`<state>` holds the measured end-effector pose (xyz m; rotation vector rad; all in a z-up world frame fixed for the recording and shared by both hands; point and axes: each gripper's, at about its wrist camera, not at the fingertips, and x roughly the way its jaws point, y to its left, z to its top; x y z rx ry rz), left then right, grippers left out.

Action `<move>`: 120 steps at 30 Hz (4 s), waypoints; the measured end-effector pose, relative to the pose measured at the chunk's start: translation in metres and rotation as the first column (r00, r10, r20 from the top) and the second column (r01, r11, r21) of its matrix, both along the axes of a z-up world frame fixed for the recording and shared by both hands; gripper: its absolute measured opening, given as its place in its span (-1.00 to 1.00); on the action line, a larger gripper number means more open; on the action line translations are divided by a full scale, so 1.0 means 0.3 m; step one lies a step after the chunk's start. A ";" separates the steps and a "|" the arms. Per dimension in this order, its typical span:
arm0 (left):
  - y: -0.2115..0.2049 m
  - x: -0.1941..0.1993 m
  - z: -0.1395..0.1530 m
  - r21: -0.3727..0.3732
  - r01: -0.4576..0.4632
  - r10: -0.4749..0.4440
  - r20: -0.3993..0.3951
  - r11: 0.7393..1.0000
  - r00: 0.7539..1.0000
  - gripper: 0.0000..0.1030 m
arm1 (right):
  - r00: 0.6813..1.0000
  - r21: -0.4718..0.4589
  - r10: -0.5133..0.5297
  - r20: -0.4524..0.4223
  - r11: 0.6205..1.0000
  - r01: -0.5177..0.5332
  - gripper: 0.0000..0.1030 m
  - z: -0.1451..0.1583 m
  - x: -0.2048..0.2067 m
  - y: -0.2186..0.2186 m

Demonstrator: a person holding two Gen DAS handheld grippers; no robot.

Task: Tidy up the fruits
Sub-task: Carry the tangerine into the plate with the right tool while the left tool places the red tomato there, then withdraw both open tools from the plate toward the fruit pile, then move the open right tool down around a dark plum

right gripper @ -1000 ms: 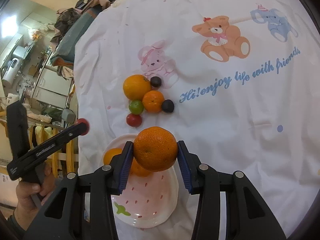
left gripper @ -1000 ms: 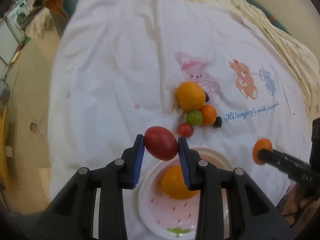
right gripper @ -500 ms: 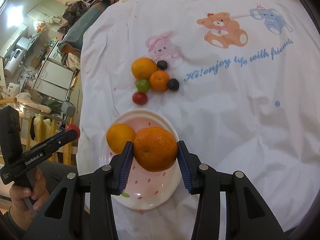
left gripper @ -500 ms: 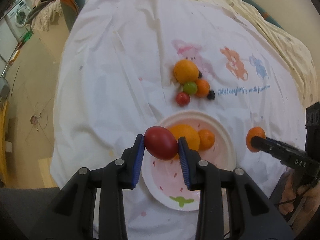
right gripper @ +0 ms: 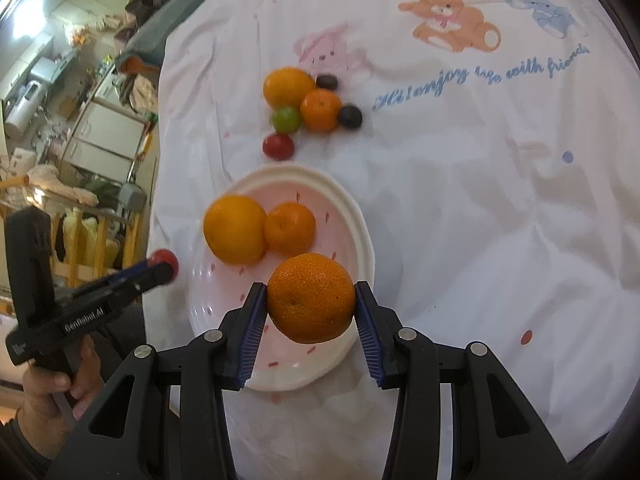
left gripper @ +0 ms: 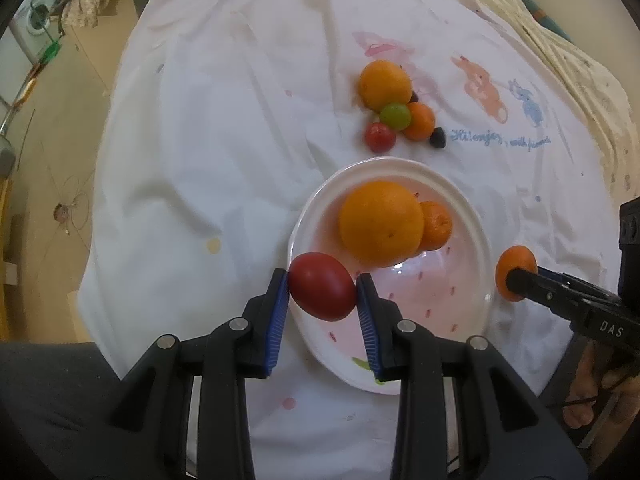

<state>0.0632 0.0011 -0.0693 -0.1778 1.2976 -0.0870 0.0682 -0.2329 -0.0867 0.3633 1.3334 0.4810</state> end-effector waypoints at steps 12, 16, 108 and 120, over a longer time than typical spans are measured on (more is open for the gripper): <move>-0.097 0.010 -0.078 -0.003 0.090 -0.090 -0.061 0.996 0.994 -0.42 | 0.998 -0.024 0.056 -0.023 0.998 -0.056 -0.11 -0.063 0.042 0.090; -0.115 0.021 -0.104 0.021 0.099 -0.098 -0.062 0.995 0.993 -0.42 | 0.998 -0.065 0.060 -0.033 0.996 -0.062 -0.11 -0.090 0.058 0.101; 0.003 0.418 0.103 0.046 -0.070 0.062 0.156 0.996 0.986 0.60 | 0.998 -0.041 -0.049 -0.046 0.998 0.047 0.13 -0.059 0.492 -0.049; 0.044 0.465 0.031 -0.055 -0.120 0.124 0.063 0.991 0.990 0.60 | 0.974 -0.215 0.219 0.050 0.955 -0.203 0.13 -0.135 0.544 0.129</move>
